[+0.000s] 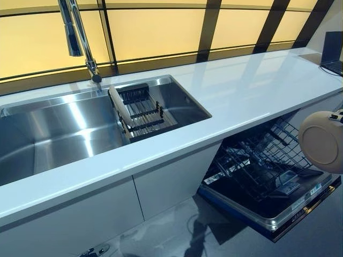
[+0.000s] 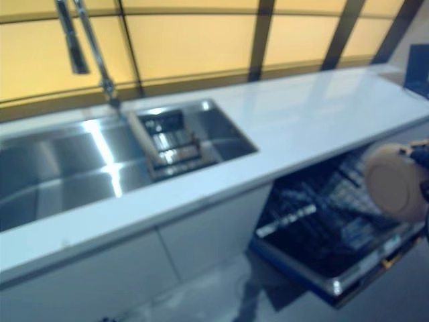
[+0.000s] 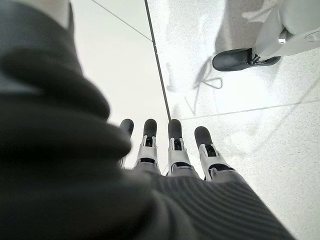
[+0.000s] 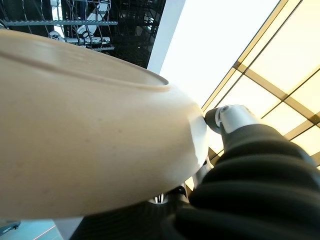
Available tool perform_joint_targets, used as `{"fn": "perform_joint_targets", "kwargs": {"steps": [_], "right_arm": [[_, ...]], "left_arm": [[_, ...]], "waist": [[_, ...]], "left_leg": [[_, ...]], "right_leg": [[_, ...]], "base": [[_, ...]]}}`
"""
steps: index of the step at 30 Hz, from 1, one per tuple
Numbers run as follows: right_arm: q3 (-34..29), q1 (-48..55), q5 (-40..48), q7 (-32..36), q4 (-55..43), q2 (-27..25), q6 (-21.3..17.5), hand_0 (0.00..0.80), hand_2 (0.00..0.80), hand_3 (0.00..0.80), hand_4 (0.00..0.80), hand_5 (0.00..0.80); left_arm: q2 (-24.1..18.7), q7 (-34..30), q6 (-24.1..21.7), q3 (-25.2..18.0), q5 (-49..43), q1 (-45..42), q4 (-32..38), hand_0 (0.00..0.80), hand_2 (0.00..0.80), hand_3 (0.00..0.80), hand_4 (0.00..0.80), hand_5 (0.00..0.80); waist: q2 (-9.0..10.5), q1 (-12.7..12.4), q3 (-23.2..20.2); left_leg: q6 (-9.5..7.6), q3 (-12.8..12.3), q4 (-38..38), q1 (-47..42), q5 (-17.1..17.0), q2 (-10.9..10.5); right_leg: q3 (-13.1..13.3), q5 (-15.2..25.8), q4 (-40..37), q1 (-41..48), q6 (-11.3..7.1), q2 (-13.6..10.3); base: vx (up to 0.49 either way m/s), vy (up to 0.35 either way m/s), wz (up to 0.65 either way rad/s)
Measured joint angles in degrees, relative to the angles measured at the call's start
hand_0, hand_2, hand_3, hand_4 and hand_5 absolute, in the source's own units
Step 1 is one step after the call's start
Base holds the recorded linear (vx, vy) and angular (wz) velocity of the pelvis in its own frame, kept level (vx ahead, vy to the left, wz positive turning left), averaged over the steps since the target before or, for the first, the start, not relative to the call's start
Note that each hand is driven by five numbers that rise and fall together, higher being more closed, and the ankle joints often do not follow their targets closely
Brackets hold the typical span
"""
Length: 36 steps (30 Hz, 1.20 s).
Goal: Take plates into dishwasher
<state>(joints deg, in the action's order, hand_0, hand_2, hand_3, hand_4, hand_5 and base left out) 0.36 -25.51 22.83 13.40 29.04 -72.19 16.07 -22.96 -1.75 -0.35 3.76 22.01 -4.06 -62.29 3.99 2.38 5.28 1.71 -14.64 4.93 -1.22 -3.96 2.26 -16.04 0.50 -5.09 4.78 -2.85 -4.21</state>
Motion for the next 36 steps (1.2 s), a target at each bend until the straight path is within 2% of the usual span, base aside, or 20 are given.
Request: {"fn": "perform_joint_targets", "kwargs": {"steps": [6, 10, 18, 25, 28, 36], "right_arm": [[0.10, 0.00, -3.21, -0.25, -0.37, 4.32, -2.30, 0.800, 0.800, 0.800, 0.800, 0.800], [0.24, 0.00, -4.17, -0.80, -1.21, 5.75, -2.43, 0.800, 0.800, 0.800, 0.800, 0.800], [2.71, -0.43, -5.45, -2.86, -1.32, 6.34, -2.56, 0.800, 0.800, 0.800, 0.800, 0.800], [3.18, -1.18, -8.22, -4.16, -1.30, 9.75, -3.61, 0.800, 0.800, 0.800, 0.800, 0.800], [4.84, -1.56, -10.44, -5.18, -1.22, 10.45, -4.69, 0.800, 0.800, 0.800, 0.800, 0.800], [5.33, -2.18, -13.35, -6.49, -1.04, 12.35, -6.10, 0.800, 0.800, 0.800, 0.800, 0.800]], "left_arm": [[-0.01, -0.61, -0.05, 0.01, 0.00, -0.03, 0.01, 0.000, 0.000, 0.000, 0.000, 0.000], [-0.01, -0.62, -0.04, 0.00, 0.00, -0.31, 0.01, 0.000, 0.000, 0.000, 0.000, 0.000], [0.04, -0.61, -0.04, 0.01, 0.01, -0.36, 0.30, 0.000, 0.000, 0.000, 0.000, 0.000], [0.04, -0.71, -0.10, 0.02, 0.08, -0.34, 1.84, 0.000, 0.000, 0.000, 0.000, 0.000], [0.04, -0.96, -0.11, 0.02, 0.09, -0.11, 2.30, 0.000, 0.000, 0.000, 0.000, 0.000], [0.02, -1.04, -0.11, 0.03, 0.15, 0.03, 2.97, 0.000, 0.000, 0.000, 0.000, 0.000]], "waist": [[-0.27, -0.09, 0.39], [-0.99, -0.18, 1.02], [-2.74, -0.39, 3.20], [-4.17, -0.74, 4.86], [-4.69, -1.66, 5.57], [-5.66, -1.93, 6.98]], "left_leg": [[0.00, 0.03, -0.01, 0.00, 0.00, 0.00], [0.00, 0.37, -0.02, 0.13, -0.01, -0.05], [-0.04, 1.24, -0.06, 1.20, -0.07, -0.17], [-0.12, 2.31, -0.09, 2.04, -0.23, -0.35], [-0.12, 2.40, -0.11, 2.43, -0.29, -0.34], [-0.22, 3.66, -0.11, 3.52, -0.59, -0.52]], "right_leg": [[-0.01, 0.00, -0.08, 0.01, 0.00, 0.00], [-0.08, -0.01, -0.07, -0.03, -0.01, -0.01], [-0.29, -0.02, 0.02, -0.74, -0.01, -0.03], [-0.49, -0.02, 0.04, -1.25, -0.02, -0.09], [-0.74, -0.03, 0.04, -1.55, -0.03, -0.09], [-1.75, -0.02, 0.11, -2.11, -0.02, -0.16]], "base": [[0.004, -0.036, 0.00], [-0.003, -0.010, 0.00], [-0.034, -0.018, 0.03], [-0.028, -0.012, 0.04], [-0.013, -0.005, 0.01], [-0.010, -0.017, 0.08]]}}
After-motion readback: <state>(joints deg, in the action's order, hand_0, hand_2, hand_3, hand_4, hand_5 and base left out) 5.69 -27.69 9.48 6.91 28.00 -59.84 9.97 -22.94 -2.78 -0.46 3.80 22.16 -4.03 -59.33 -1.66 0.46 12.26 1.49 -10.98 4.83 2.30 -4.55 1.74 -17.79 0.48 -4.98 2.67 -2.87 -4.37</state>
